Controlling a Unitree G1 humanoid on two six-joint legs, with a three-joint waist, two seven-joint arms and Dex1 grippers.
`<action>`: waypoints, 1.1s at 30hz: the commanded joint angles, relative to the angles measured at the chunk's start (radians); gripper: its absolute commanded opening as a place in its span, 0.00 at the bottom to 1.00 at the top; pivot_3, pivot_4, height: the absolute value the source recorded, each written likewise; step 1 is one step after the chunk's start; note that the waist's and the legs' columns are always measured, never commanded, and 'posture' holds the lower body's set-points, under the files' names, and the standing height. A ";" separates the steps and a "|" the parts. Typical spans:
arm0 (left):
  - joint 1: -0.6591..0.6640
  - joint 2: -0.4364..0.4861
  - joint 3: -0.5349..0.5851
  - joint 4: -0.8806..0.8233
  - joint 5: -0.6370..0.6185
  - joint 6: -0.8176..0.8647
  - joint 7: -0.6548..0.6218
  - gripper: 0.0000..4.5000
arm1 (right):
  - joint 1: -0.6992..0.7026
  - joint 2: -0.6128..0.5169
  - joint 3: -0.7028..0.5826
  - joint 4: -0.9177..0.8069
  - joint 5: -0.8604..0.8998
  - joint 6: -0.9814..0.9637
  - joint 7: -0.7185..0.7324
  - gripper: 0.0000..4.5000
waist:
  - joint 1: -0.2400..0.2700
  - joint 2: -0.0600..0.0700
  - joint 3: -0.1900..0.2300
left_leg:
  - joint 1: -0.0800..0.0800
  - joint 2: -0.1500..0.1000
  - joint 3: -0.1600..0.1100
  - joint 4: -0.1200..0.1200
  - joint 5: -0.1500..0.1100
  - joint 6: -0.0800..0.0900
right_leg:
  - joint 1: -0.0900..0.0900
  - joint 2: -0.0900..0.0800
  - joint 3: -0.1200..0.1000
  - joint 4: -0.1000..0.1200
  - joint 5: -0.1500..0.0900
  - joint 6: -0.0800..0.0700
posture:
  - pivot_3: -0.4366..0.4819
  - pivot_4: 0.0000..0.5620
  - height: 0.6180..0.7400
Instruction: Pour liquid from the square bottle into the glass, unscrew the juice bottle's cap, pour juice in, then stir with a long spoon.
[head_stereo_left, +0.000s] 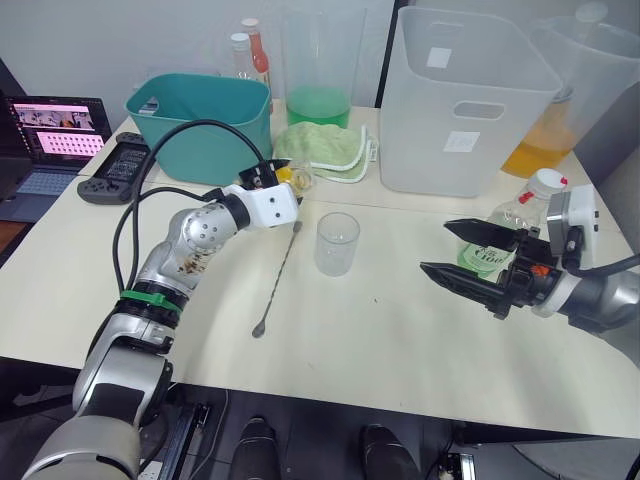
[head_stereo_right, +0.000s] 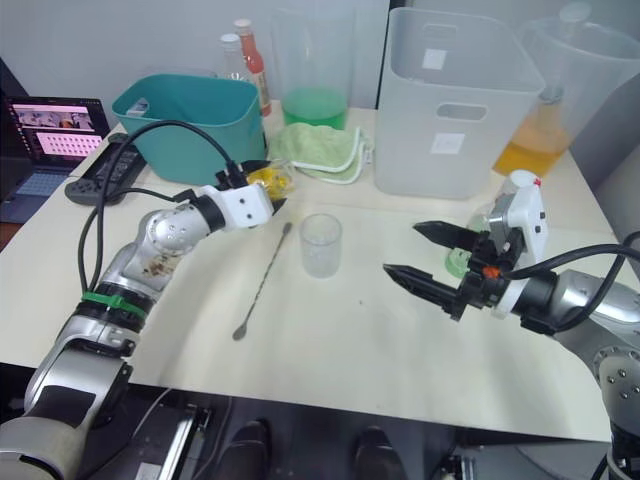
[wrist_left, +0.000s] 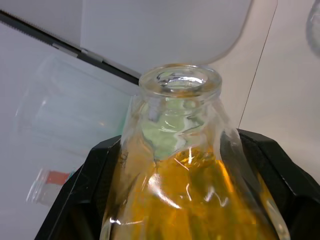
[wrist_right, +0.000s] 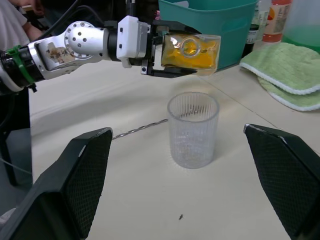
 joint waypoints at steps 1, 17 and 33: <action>-0.074 -0.008 0.031 -0.024 0.002 -0.071 0.051 0.62 | 0.003 -0.011 -0.030 -0.023 -0.002 -0.023 -0.004 0.99 | 0.000 0.000 0.000 | 0.000 0.000 0.000 0.000 0.000 0.000 | 0.000 0.000 0.000 0.000 0.000 0.000 | 0.48 0.27 0.94; -0.124 -0.044 -0.008 0.066 0.129 -0.216 0.156 0.62 | 0.000 -0.008 -0.034 -0.020 -0.011 -0.029 -0.037 0.99 | -0.001 0.000 0.000 | 0.000 0.000 0.000 0.000 0.001 -0.001 | 0.000 0.000 0.000 0.001 0.000 0.000 | 0.48 0.27 0.94; -0.142 -0.016 -0.054 0.090 0.291 -0.318 0.307 0.62 | 0.020 -0.010 -0.037 -0.033 0.010 -0.018 -0.053 0.99 | 0.003 0.000 0.000 | 0.000 0.000 0.000 0.000 0.002 -0.002 | 0.000 0.000 0.000 0.001 0.000 0.001 | 0.48 0.27 0.94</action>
